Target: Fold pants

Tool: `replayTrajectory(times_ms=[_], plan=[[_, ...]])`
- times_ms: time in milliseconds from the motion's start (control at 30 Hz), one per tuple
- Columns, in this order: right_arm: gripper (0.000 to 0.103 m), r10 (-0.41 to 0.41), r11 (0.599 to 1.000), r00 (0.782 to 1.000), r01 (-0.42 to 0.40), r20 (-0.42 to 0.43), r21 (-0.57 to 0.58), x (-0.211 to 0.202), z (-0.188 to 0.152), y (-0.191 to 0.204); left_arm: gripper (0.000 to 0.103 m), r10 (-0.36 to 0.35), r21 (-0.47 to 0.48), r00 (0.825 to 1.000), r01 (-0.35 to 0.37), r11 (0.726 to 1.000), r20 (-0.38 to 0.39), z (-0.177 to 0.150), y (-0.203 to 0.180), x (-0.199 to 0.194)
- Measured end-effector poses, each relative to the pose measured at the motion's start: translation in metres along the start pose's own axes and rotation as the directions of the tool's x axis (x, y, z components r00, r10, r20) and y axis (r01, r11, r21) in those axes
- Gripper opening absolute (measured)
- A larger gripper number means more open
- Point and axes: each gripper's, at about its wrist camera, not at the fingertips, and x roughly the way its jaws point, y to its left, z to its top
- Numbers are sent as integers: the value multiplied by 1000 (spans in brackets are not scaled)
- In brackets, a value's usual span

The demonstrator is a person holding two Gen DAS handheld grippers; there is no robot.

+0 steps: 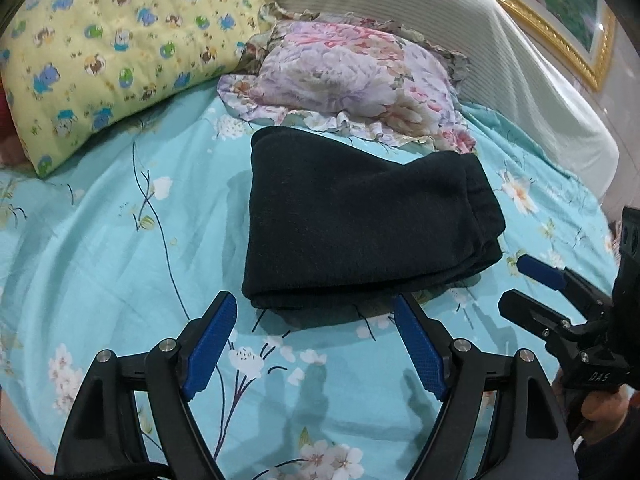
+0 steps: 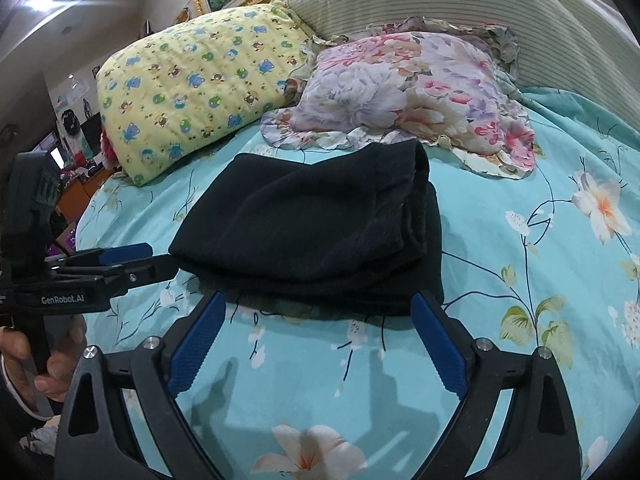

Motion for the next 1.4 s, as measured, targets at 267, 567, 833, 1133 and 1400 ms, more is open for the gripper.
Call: replayTrajectory(times_ms=[267, 567, 833, 1133, 1400], plan=[[94, -34, 999, 999, 35, 19, -14, 0, -8, -2, 82, 1, 11, 1000, -1, 1000, -8, -9, 0, 10], [98, -52, 998, 998, 52, 25, -26, 12, -19, -8, 82, 44, 22, 999, -44, 999, -5, -19, 2, 23], [99, -74, 996, 997, 76, 38, -42, 18, -24, -5, 83, 65, 32, 998, -65, 997, 10, -20, -1, 27], [99, -73, 997, 997, 75, 37, -37, 23, -22, -4, 83, 73, 45, 997, -74, 996, 12, -20, -3, 32], [99, -72, 997, 997, 73, 31, -26, 26, -22, -5, 84, 71, 54, 997, -71, 996, 11, -19, -4, 34]])
